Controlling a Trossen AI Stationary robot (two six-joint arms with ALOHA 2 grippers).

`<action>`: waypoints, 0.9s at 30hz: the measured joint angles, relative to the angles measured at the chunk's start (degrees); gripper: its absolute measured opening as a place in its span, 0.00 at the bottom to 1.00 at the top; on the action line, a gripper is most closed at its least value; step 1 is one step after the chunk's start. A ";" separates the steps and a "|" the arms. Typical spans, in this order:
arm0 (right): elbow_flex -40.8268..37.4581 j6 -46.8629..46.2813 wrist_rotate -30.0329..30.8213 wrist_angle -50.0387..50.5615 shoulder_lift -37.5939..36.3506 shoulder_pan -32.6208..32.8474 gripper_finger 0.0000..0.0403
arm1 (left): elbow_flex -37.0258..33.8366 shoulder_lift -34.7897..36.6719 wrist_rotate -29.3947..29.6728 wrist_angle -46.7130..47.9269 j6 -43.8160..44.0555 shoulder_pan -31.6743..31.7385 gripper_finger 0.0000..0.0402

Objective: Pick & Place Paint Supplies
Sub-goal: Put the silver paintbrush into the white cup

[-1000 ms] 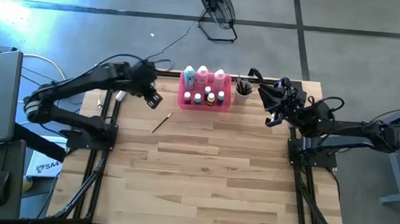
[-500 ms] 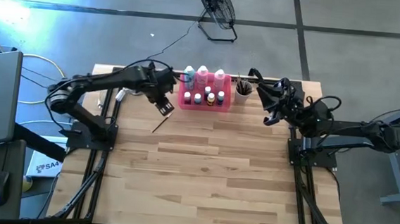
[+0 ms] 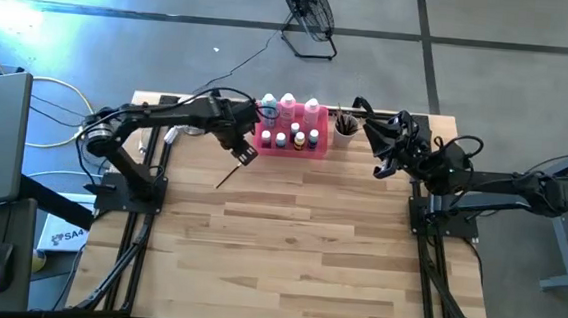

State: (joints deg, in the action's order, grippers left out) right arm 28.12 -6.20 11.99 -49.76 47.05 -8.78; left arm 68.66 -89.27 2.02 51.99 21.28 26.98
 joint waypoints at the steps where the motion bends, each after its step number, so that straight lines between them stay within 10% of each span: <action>1: 0.00 0.00 0.02 0.02 0.00 0.00 0.18 | 0.00 -0.62 0.02 -0.02 0.02 0.00 0.29; 27: 0.00 -0.07 0.02 0.79 0.00 0.02 0.18 | -0.07 -9.52 1.77 -5.18 -3.36 -2.99 0.29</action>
State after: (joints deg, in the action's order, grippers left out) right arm 28.12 -6.26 12.01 -48.97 47.05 -8.75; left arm 68.60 -98.78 3.79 46.81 17.91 23.99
